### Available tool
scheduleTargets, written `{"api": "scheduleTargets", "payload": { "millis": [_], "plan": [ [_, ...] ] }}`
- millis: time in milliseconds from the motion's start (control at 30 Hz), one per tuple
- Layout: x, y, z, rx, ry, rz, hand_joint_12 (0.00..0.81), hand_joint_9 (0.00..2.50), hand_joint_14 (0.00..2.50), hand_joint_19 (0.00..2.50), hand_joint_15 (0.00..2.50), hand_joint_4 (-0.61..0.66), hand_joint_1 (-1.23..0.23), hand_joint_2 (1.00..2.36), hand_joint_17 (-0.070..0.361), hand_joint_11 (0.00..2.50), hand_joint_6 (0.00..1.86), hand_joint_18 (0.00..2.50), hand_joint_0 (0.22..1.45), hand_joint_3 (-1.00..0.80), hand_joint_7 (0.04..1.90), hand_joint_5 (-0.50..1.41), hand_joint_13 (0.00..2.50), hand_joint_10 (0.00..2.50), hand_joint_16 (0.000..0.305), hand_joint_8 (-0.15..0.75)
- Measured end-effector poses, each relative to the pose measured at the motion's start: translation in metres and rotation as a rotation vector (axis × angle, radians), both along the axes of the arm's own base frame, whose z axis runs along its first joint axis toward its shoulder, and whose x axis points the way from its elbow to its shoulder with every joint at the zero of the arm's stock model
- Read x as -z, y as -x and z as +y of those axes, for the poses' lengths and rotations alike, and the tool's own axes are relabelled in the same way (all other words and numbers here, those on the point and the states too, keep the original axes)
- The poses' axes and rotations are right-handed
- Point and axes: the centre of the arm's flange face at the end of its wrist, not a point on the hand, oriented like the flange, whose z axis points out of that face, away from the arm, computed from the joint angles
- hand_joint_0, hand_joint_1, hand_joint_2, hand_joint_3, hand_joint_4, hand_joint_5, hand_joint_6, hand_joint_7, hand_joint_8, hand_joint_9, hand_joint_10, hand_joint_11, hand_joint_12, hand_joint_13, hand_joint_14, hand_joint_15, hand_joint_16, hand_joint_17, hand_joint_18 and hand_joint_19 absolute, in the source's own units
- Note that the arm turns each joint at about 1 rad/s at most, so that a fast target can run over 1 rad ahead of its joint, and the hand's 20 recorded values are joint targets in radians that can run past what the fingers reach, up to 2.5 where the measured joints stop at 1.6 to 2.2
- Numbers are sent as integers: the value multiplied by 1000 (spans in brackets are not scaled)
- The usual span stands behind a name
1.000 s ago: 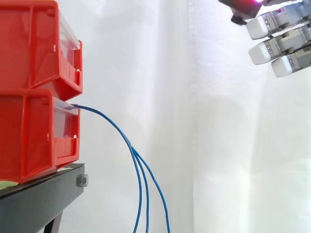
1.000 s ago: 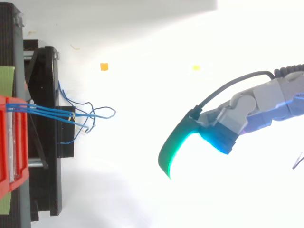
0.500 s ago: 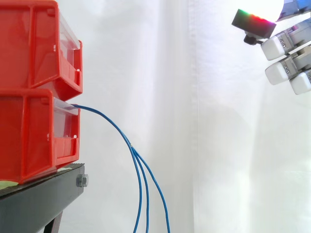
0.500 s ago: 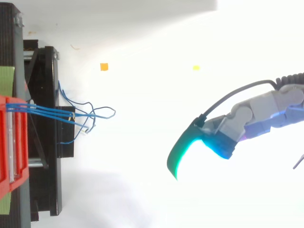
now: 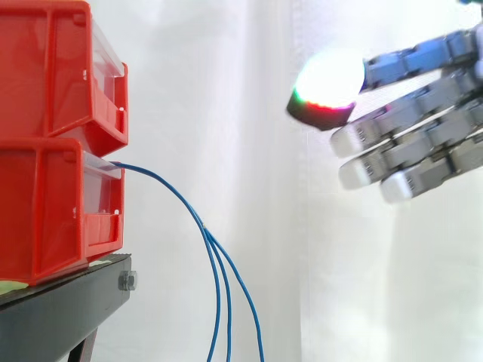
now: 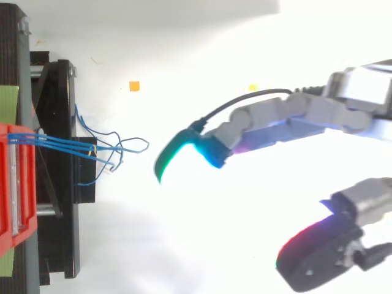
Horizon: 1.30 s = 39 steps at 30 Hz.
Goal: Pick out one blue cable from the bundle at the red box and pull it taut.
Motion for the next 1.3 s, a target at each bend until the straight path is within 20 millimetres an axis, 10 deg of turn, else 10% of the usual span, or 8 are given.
{"api": "scheduleTargets", "payload": {
  "millis": [1300],
  "plan": [
    [90,-47,-14,141,132,-45,326,541,5,405,139,193,-552,1002,121,167,501,369,551,-479,651,-196,457,7,54,242]
  ]
}}
